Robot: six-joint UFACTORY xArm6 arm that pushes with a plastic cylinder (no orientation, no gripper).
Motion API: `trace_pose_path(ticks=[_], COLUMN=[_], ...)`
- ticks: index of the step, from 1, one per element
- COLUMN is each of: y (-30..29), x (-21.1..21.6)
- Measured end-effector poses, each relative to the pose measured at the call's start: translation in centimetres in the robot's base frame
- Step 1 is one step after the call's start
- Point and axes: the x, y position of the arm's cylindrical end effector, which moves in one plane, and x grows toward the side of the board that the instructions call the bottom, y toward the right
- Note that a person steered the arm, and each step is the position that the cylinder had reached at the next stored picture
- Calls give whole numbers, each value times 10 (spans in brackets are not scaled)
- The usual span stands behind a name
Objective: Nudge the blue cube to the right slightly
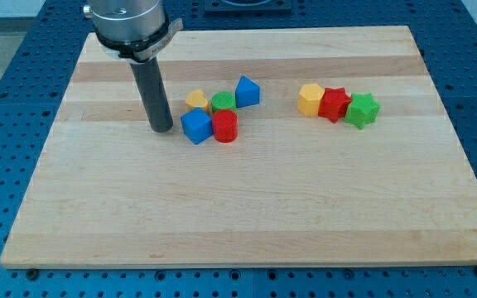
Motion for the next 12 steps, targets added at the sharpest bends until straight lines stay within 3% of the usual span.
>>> trace_pose_path(ticks=[2, 4, 5, 7, 9, 12], y=[21, 139, 158, 71, 9, -6], x=[50, 54, 64, 68, 38, 6])
